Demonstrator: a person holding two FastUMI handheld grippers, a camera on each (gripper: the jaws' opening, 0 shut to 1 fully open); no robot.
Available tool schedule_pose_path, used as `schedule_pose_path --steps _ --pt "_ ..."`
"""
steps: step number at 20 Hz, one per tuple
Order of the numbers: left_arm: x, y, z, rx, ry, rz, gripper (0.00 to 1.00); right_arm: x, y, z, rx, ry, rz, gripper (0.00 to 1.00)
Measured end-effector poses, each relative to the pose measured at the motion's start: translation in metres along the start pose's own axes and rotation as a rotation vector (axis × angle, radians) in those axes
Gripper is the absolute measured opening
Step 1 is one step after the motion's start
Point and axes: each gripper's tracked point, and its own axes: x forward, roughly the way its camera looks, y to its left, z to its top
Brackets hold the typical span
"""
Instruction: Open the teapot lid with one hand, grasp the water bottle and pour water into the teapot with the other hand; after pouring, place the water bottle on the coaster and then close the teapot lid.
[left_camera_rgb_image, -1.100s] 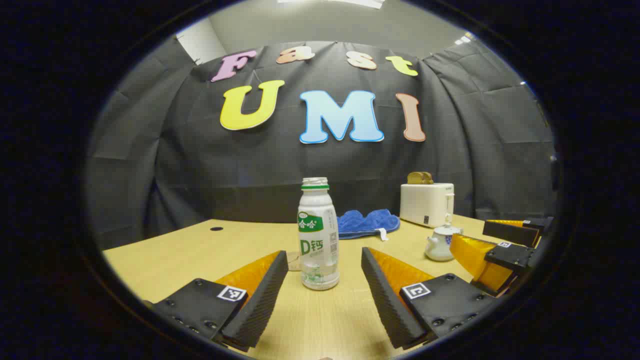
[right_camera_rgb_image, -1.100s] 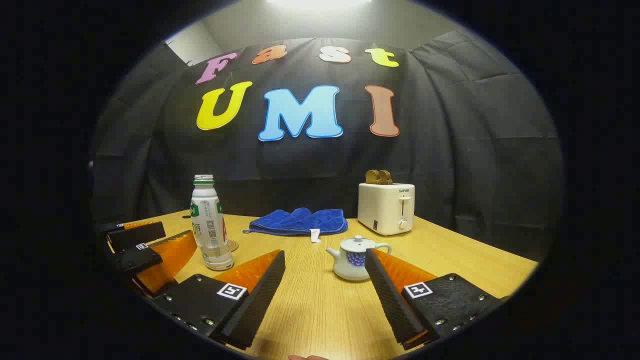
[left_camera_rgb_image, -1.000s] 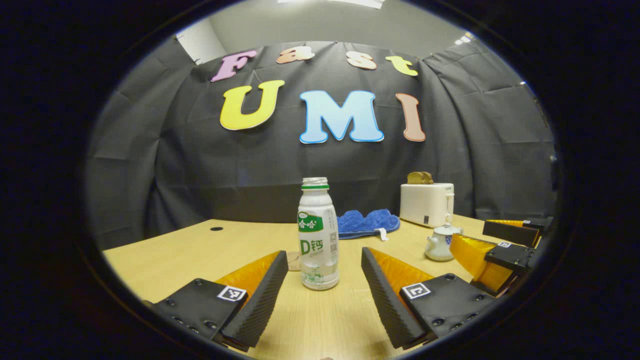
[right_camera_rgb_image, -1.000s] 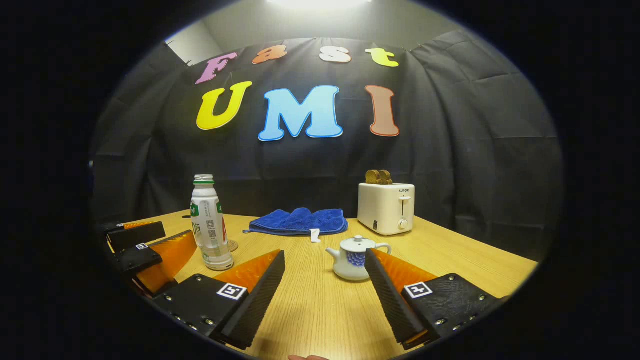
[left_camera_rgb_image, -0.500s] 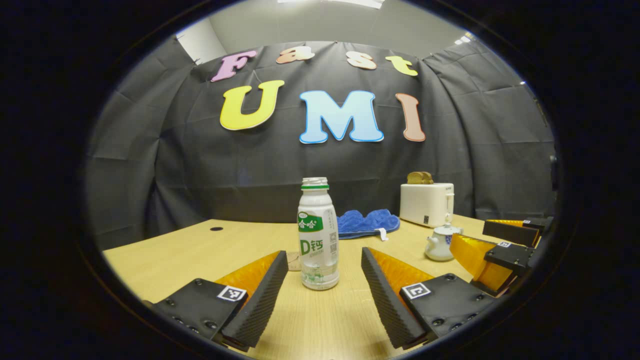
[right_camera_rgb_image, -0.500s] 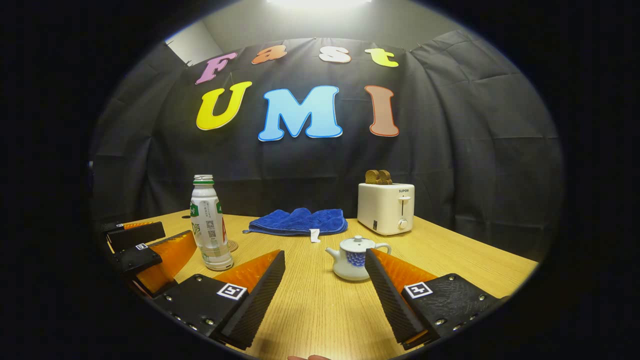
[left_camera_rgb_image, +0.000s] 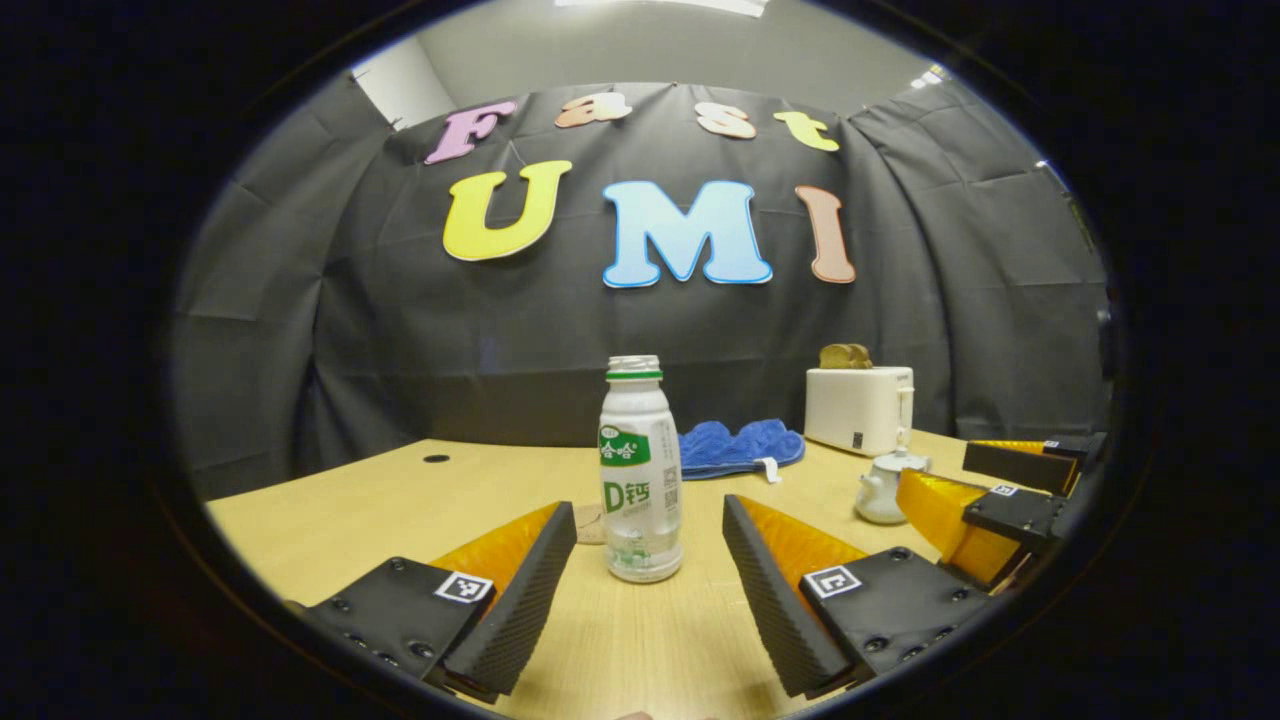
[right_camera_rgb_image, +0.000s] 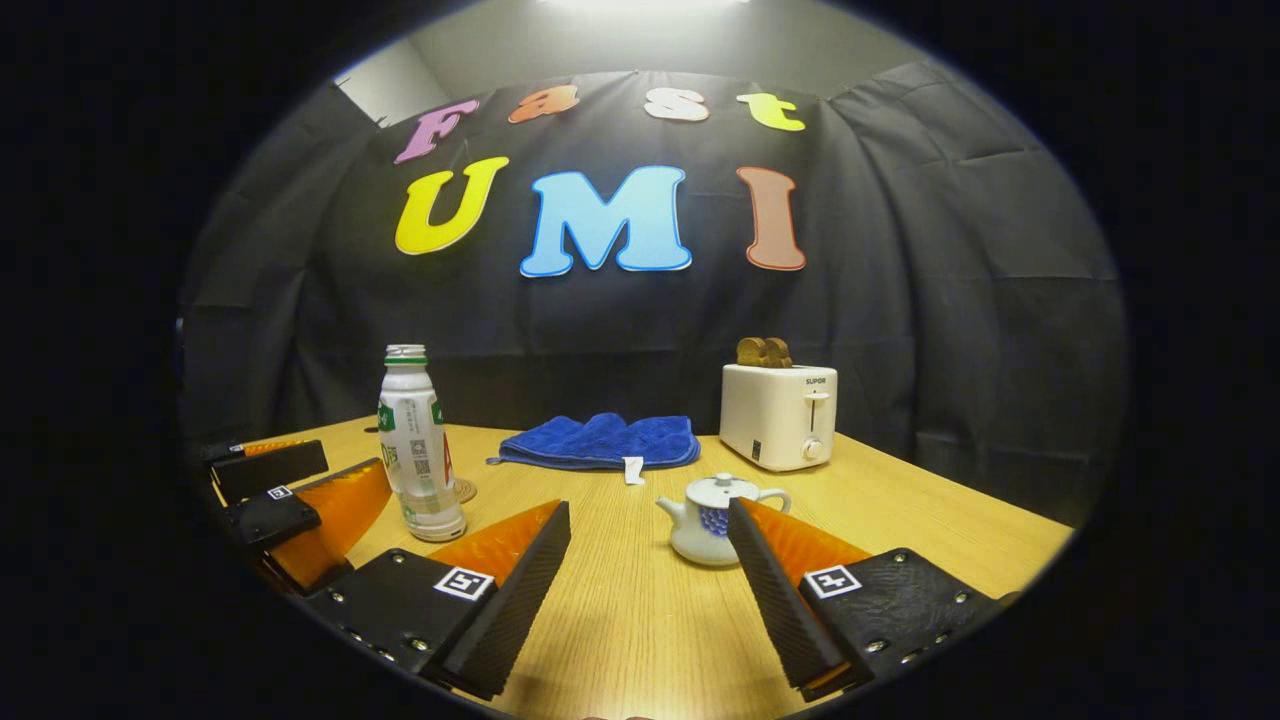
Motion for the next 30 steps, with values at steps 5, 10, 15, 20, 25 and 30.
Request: schedule_pose_path --steps 5,10,15,20,25,30 --pt "0.02 0.003 0.009 -0.032 0.015 -0.013 1.0 0.037 -0.023 0.014 -0.047 -0.005 -0.057 0.96" --pt "0.033 0.007 0.02 0.007 -0.006 -0.01 1.0 0.079 -0.05 0.0 0.035 0.089 -0.113 0.87" --pt "0.042 0.004 0.004 0.007 0.036 -0.028 1.0 0.101 -0.054 -0.02 0.055 0.186 -0.096 0.73" --pt "0.044 0.003 0.004 0.009 0.034 -0.04 0.92 0.102 -0.051 -0.016 0.006 0.181 -0.097 0.45" --pt "0.045 0.005 0.0 -0.003 0.041 -0.043 1.0 0.107 -0.056 -0.018 0.025 0.183 -0.103 0.45" --pt "0.042 0.006 0.004 -0.006 0.031 -0.047 1.0 0.104 -0.056 -0.015 0.019 0.182 -0.104 0.07"
